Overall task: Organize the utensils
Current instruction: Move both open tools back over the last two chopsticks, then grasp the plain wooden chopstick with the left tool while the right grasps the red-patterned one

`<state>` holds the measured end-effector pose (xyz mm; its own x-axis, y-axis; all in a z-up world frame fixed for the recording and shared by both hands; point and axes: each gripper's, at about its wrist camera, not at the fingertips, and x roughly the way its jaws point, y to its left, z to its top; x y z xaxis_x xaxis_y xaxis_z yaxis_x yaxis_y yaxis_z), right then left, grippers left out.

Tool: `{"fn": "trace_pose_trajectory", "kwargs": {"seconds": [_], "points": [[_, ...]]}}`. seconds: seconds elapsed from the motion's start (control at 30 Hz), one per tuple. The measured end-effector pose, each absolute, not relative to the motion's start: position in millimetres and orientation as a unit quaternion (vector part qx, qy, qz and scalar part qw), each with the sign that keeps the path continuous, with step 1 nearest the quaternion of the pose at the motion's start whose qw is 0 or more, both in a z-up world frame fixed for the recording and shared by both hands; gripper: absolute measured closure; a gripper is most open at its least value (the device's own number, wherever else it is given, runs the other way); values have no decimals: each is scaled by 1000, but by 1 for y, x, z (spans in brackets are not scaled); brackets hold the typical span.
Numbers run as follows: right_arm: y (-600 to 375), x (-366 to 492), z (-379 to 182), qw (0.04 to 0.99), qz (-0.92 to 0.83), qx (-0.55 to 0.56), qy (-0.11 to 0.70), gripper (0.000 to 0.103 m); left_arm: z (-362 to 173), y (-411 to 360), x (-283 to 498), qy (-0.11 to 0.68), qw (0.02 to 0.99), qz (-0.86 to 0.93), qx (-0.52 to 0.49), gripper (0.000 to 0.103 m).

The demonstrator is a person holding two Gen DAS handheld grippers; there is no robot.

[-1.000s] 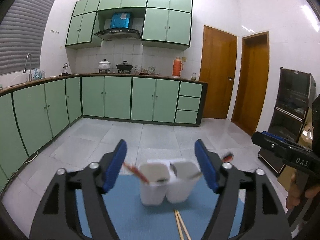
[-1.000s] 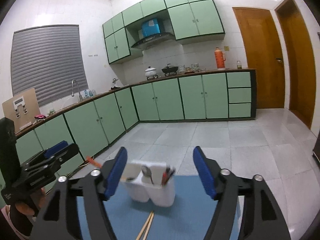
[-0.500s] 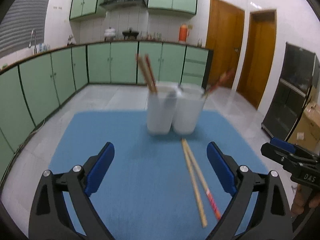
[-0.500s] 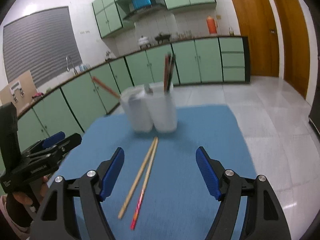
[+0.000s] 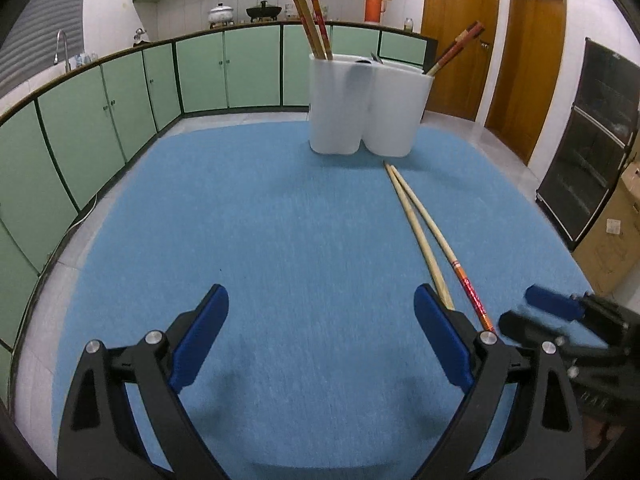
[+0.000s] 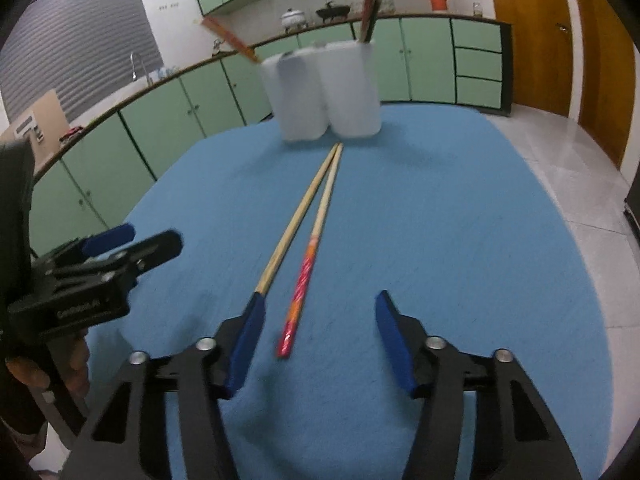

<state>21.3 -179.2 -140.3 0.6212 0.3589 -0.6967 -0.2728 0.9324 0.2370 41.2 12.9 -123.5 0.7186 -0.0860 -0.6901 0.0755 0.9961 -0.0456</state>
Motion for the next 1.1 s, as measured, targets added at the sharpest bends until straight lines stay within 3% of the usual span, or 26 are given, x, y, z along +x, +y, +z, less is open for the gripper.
{"fn": "trace_pose_trajectory", "kwargs": {"seconds": [0.2, 0.33, 0.97, 1.1], "points": [[-166, 23, -146, 892, 182, 33, 413, 86, -127, 6, 40, 374, 926, -46, -7, 12], [-160, 23, -148, 888, 190, 25, 419, 95, -127, 3, 40, 374, 926, -46, -7, 12], [-213, 16, -147, 895, 116, 69, 424, 98, -133, -42, 41, 391, 916, -84, -5, 13], [-224, 21, -147, 896, 107, 83, 423, 98, -142, -53, 44, 412, 906, -95, 5, 33]]}}
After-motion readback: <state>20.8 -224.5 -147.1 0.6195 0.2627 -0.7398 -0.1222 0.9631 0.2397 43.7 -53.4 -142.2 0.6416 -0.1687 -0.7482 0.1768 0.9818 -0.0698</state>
